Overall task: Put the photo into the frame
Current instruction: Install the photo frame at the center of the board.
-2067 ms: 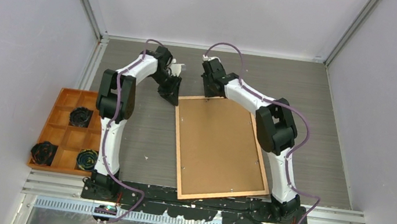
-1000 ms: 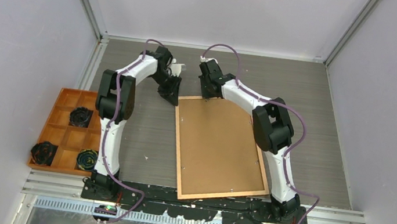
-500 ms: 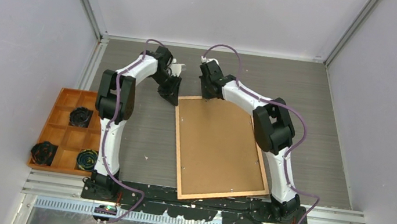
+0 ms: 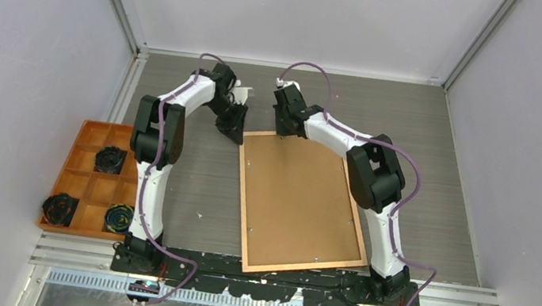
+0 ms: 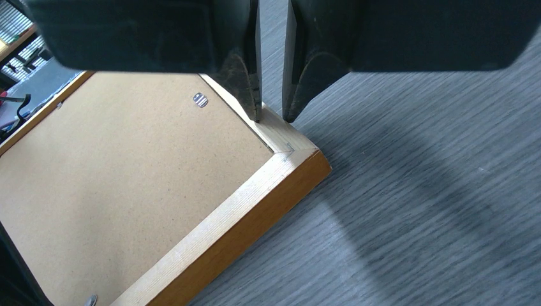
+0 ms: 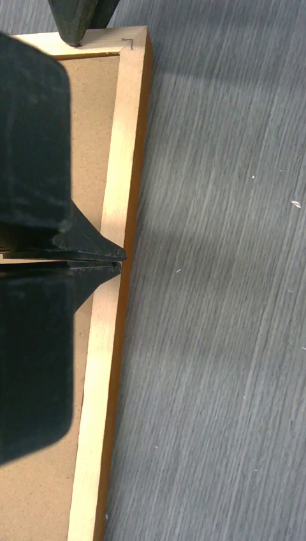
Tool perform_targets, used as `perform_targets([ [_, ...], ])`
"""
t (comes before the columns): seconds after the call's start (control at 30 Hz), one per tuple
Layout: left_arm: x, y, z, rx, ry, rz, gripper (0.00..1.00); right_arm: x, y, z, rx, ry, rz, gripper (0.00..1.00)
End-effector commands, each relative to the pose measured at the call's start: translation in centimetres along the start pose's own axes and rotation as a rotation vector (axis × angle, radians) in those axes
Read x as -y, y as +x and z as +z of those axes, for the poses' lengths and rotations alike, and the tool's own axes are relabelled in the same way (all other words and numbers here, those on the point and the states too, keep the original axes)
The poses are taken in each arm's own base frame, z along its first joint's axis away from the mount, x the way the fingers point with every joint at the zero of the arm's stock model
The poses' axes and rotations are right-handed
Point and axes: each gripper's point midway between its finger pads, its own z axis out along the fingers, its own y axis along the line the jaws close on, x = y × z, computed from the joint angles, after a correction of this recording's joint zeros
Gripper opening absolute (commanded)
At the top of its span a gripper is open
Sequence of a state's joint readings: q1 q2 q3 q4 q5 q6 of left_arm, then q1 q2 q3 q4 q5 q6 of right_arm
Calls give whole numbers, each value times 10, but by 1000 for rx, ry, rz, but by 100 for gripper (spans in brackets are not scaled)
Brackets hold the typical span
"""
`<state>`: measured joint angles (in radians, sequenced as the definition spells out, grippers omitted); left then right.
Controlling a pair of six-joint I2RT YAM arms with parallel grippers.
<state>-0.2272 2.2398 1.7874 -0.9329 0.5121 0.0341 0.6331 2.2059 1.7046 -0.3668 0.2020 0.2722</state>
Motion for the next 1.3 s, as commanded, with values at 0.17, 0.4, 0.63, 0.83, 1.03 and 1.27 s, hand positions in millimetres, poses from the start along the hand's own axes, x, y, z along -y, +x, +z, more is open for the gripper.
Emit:
perform_targets([
  [0.17, -49, 17, 24, -63, -178, 51, 16, 8, 10, -22, -21, 23, 6, 1],
  [0.4, -48, 17, 23, -64, -178, 51, 16, 8, 14, -20, -33, 27, 10, 1],
  [0.63, -47, 16, 23, -59, -173, 51, 16, 8, -14, -41, 44, 24, 30, 1],
  [0.83, -39, 17, 21, -63, -133, 44, 15, -17, -21, -60, 57, -110, 155, 10],
  [1.03, -29, 19, 19, -68, -79, 32, 16, -67, -5, -73, -28, -392, 395, 38],
  [1.27, -32, 24, 23, -88, -82, 21, 15, -119, 16, -71, -159, -712, 571, 41],
])
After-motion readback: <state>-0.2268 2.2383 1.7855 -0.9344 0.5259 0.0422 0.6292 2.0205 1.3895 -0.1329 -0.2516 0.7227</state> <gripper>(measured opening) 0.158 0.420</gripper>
